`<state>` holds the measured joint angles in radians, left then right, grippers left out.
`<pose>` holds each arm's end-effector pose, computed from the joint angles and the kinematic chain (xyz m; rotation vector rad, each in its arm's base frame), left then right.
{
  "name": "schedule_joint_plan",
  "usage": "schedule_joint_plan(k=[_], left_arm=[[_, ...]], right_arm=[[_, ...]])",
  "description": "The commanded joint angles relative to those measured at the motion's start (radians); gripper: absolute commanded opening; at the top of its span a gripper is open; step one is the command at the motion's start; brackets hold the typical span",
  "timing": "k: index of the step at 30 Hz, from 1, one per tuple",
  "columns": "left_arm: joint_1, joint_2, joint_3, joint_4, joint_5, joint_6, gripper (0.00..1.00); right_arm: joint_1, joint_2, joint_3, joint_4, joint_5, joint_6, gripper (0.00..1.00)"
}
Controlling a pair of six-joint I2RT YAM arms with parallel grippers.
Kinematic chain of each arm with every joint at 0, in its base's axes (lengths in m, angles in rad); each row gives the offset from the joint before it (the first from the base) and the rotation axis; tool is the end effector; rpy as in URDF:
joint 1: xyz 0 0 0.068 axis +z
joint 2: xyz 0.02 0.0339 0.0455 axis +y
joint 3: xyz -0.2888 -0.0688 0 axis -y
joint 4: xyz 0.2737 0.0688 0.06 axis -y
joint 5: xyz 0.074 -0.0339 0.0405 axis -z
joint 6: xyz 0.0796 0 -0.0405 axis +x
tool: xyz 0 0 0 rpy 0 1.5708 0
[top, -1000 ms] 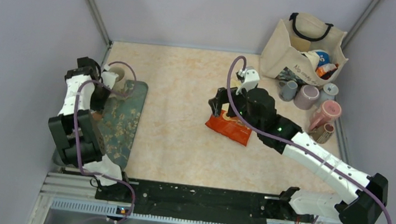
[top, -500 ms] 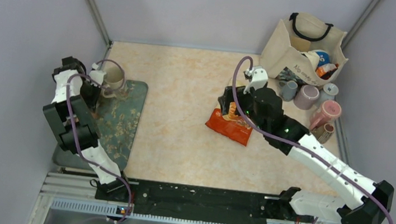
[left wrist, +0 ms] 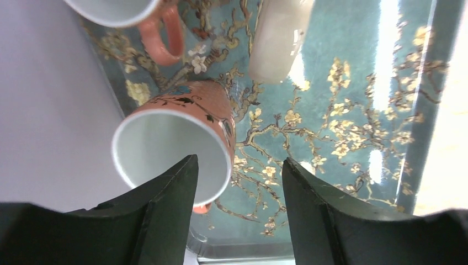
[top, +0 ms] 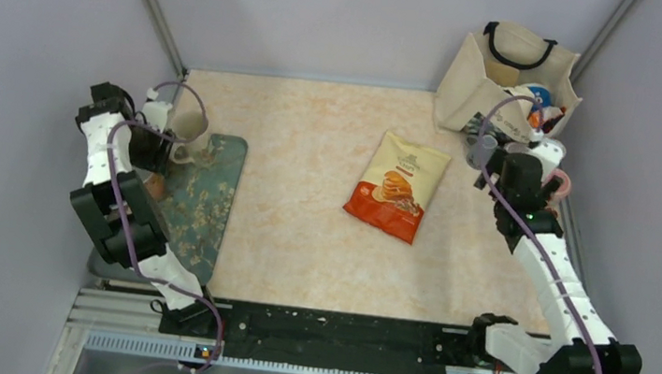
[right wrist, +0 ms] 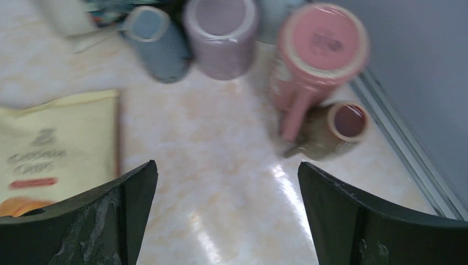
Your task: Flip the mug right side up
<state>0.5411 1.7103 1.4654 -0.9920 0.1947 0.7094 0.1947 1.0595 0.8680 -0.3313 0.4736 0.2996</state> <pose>0.3423 0.1877 0.2476 0.2770 2.7444 0.0536 0.2859 0.0194 0.2999 0.3866 1.9993 -0.1868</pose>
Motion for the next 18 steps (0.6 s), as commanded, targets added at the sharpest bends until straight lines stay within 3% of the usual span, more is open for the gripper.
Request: schedule_joint_plan(k=[1, 5, 12, 18], left_arm=[[0.004, -0.113, 0.088, -0.068, 0.099, -0.013, 0.64], [0.003, -0.179, 0.090, -0.098, 0.186, -0.018, 0.65], [0.000, -0.292, 0.044, -0.080, 0.295, -0.008, 0.69], [-0.003, -0.331, 0.036, -0.076, 0.343, -0.010, 0.70]], right_arm=[[-0.165, -0.031, -0.139, 0.125, 0.123, 0.122, 0.95], [-0.190, 0.042, -0.206, 0.245, 0.272, 0.208, 0.89], [-0.265, 0.239, -0.160, 0.324, 0.263, 0.202, 0.81], [-0.336, 0.358, -0.159, 0.421, 0.161, 0.170, 0.60]])
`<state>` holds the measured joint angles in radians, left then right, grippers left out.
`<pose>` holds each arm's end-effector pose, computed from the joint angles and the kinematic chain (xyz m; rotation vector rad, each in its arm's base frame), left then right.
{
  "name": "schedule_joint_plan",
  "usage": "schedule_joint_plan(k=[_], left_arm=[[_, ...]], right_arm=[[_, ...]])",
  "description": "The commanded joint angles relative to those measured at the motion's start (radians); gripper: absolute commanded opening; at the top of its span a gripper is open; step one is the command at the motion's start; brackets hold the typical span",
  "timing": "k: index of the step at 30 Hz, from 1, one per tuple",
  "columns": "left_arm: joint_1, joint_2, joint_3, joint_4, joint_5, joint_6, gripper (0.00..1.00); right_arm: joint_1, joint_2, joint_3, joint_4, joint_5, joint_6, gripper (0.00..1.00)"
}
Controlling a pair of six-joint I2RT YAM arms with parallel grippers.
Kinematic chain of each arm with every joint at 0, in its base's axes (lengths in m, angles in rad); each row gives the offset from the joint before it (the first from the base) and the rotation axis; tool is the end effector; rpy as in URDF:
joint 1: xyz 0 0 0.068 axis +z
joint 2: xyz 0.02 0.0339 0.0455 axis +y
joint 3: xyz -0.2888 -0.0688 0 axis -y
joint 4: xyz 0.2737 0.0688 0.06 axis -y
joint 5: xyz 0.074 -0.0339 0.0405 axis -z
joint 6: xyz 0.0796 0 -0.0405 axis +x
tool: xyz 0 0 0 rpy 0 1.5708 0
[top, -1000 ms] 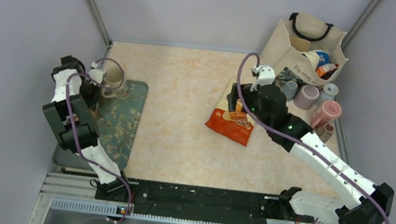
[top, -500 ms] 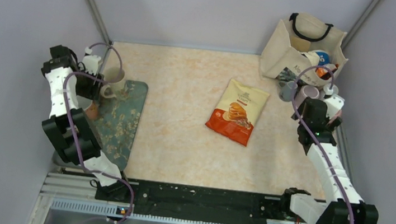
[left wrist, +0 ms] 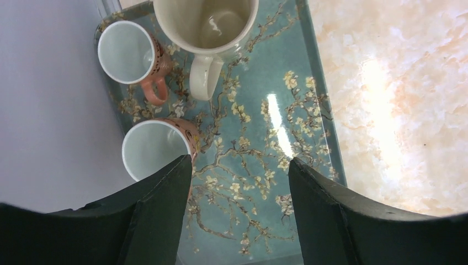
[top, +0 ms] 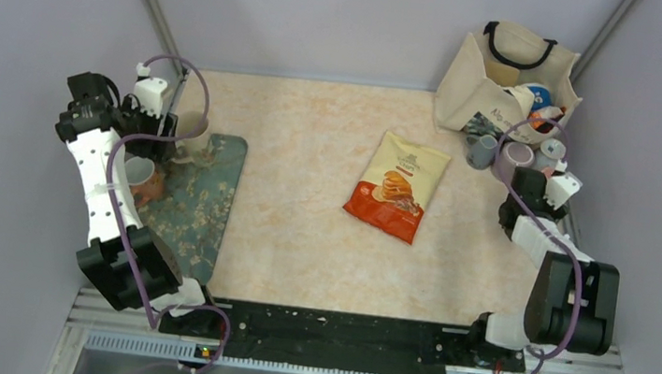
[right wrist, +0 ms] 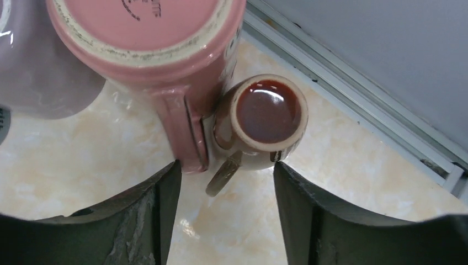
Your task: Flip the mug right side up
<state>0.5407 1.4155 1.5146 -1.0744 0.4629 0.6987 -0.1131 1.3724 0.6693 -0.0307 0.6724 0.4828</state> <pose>0.2954 0.1359 0.3654 0.3623 2.3778 -0.0327 0.3043 -0.0845 0.1742 0.9505 1.9569 -0.5627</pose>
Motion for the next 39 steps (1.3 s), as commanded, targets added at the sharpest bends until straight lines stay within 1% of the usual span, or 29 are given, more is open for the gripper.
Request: schedule_joint_plan(k=[1, 3, 7, 9, 11, 12, 16, 17, 24, 28, 31, 34, 39], left_arm=[[-0.004, -0.039, -0.014, 0.012, 0.081, -0.002, 0.70], [-0.008, -0.037, -0.014, 0.023, 0.081, -0.009, 0.71], [-0.011, -0.022, -0.002, 0.019, 0.086, -0.027, 0.71], [-0.014, -0.023, -0.002, 0.019, 0.093, -0.030, 0.71], [-0.017, -0.021, -0.002, 0.019, 0.094, -0.035, 0.71], [-0.019, -0.021, -0.002, 0.019, 0.093, -0.035, 0.71], [-0.026, -0.028, -0.004, 0.019, 0.088, -0.037, 0.71], [-0.029, -0.030, -0.005, 0.019, 0.088, -0.038, 0.71], [-0.044, -0.046, -0.007, 0.019, 0.103, -0.047, 0.71], [-0.050, -0.058, -0.004, 0.018, 0.111, -0.053, 0.71], [-0.054, -0.069, -0.002, 0.018, 0.115, -0.057, 0.71], [-0.061, -0.078, -0.001, 0.014, 0.125, -0.066, 0.71], [-0.088, -0.096, -0.003, 0.014, 0.148, -0.081, 0.71]], right_arm=[[-0.028, 0.060, 0.036, 0.153, -0.054, -0.039, 0.58], [-0.029, 0.086, 0.037, 0.192, -0.068, -0.073, 0.57], [-0.032, 0.124, 0.052, 0.212, -0.066, -0.116, 0.57], [-0.041, 0.142, 0.055, 0.216, -0.067, -0.119, 0.52], [-0.051, 0.154, 0.055, 0.219, -0.070, -0.123, 0.42], [-0.054, 0.158, 0.054, 0.219, -0.069, -0.127, 0.32], [-0.056, 0.124, 0.046, 0.204, -0.085, -0.156, 0.02], [-0.056, 0.110, 0.042, 0.203, -0.103, -0.164, 0.00], [-0.056, -0.036, -0.005, 0.195, -0.211, -0.188, 0.00], [-0.056, -0.080, -0.011, 0.187, -0.266, -0.194, 0.00], [-0.056, -0.116, 0.006, 0.138, -0.310, -0.180, 0.00], [-0.056, -0.186, 0.011, 0.080, -0.356, -0.136, 0.00], [-0.056, -0.252, -0.007, -0.007, -0.471, -0.077, 0.00]])
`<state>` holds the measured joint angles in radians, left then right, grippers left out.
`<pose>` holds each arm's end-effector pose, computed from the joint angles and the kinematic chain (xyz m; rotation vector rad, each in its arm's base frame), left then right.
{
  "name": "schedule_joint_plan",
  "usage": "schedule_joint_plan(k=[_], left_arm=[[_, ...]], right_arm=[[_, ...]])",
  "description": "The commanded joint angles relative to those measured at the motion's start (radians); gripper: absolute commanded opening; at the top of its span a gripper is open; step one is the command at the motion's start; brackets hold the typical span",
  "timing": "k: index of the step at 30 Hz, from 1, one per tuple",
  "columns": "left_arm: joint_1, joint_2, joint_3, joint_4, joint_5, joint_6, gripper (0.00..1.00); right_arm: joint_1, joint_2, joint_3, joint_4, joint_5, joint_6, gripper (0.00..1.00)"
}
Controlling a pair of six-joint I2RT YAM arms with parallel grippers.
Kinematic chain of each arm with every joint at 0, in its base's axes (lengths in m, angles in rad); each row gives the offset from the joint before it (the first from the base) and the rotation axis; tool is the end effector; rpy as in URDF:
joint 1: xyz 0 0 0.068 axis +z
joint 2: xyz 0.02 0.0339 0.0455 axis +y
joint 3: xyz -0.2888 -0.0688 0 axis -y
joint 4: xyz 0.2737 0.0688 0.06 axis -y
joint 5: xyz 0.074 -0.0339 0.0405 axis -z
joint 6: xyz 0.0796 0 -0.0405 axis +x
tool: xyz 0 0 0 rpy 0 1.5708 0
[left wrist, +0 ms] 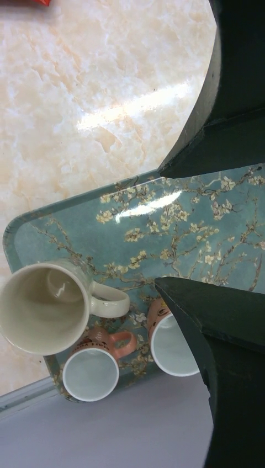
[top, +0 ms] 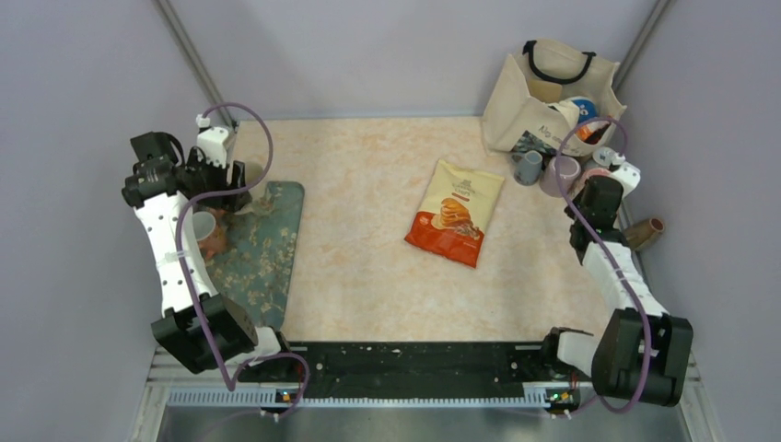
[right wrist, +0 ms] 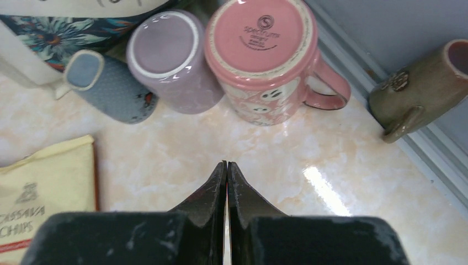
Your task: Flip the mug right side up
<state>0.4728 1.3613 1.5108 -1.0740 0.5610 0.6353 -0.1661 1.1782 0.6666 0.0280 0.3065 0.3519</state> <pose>0.2924 0.1020 0.3832 0.4092 2.2820 -0.1588 0.3020 -0.0750 0.2290 0.7020 1.9109 -0.1981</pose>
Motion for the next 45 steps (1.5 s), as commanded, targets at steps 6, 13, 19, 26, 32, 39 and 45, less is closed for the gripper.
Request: schedule_joint_plan(k=[6, 13, 19, 26, 32, 39, 45], left_arm=[[-0.049, -0.049, -0.001, 0.013, 0.043, -0.024, 0.71], [-0.065, -0.070, -0.015, 0.014, 0.045, -0.027, 0.72], [-0.069, -0.087, -0.040, 0.044, 0.053, -0.022, 0.72], [-0.070, -0.087, -0.044, 0.072, 0.055, -0.012, 0.72], [-0.072, -0.091, -0.066, 0.095, 0.056, -0.001, 0.72], [-0.073, -0.098, -0.075, 0.096, 0.045, 0.024, 0.72], [-0.072, -0.096, -0.078, 0.106, 0.037, 0.031, 0.72]], right_arm=[[-0.003, -0.084, -0.016, -0.077, -0.019, -0.014, 0.01], [-0.134, -0.017, 0.007, 0.012, -0.143, -0.155, 0.79], [-0.283, 0.042, -0.015, 0.094, -0.367, -0.162, 0.80], [-0.357, 0.091, 0.007, 0.199, -0.448, -0.268, 0.80], [-0.413, 0.225, 0.081, 0.178, -0.634, -0.342, 0.78], [-0.506, 0.262, 0.065, 0.267, -0.764, -0.333, 0.77], [-0.506, 0.378, 0.153, 0.219, -0.953, -0.347, 0.75]])
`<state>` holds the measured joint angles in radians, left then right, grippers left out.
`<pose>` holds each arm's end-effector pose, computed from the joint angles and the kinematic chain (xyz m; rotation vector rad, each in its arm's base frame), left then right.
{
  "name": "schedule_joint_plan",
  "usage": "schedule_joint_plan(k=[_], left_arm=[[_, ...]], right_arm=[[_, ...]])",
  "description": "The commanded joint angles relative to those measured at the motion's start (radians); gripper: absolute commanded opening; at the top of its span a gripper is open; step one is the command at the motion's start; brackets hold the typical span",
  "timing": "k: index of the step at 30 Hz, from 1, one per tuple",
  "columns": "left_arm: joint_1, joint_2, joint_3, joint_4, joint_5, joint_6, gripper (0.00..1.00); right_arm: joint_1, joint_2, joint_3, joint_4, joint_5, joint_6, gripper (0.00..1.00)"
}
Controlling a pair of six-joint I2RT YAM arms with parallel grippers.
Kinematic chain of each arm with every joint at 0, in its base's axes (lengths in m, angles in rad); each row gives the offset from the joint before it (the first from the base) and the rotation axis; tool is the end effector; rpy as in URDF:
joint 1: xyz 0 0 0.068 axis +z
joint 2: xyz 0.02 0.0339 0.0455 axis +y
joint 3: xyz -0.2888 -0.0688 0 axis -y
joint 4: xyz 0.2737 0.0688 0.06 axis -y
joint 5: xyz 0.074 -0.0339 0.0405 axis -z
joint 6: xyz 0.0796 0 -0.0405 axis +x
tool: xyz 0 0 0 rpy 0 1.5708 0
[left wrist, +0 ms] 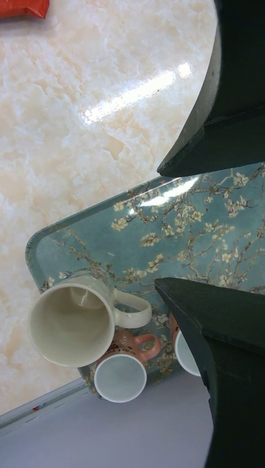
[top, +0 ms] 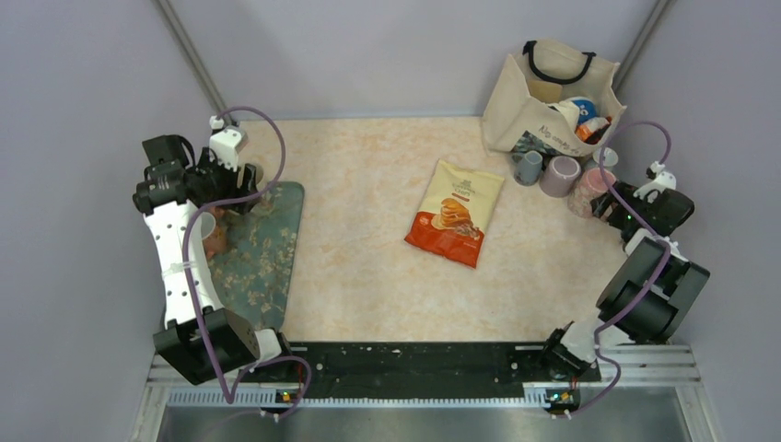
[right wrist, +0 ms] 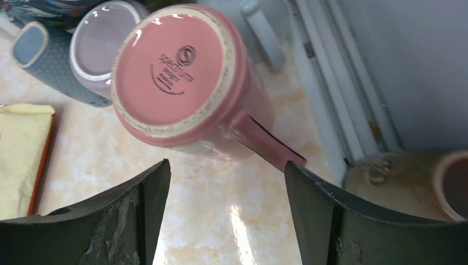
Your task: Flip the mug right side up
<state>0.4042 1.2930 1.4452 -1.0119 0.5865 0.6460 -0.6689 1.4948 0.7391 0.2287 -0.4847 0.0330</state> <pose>0.2875 0.0750 0.3857 0.5207 2.1984 -0.1687 0.3080 -0.1962 0.1848 0.4234 1.9892 0.1108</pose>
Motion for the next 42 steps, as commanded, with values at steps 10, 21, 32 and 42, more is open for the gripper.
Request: schedule_joint_plan(k=[10, 21, 32, 42], left_arm=[[-0.006, -0.007, -0.006, 0.055, 0.029, 0.012, 0.72], [-0.007, -0.011, -0.004, 0.044, 0.023, 0.033, 0.72], [-0.015, 0.019, 0.017, 0.038, 0.021, 0.004, 0.72], [-0.059, -0.007, 0.014, 0.045, -0.015, -0.022, 0.72]], right_arm=[[0.005, 0.080, 0.099, 0.007, -0.284, 0.002, 0.68], [-0.004, -0.049, 0.097, 0.058, -0.241, 0.038, 0.68], [-0.005, 0.038, 0.284, -0.012, 0.018, 0.158, 0.74], [-0.005, 0.119, 0.283, -0.015, 0.160, 0.401, 0.99]])
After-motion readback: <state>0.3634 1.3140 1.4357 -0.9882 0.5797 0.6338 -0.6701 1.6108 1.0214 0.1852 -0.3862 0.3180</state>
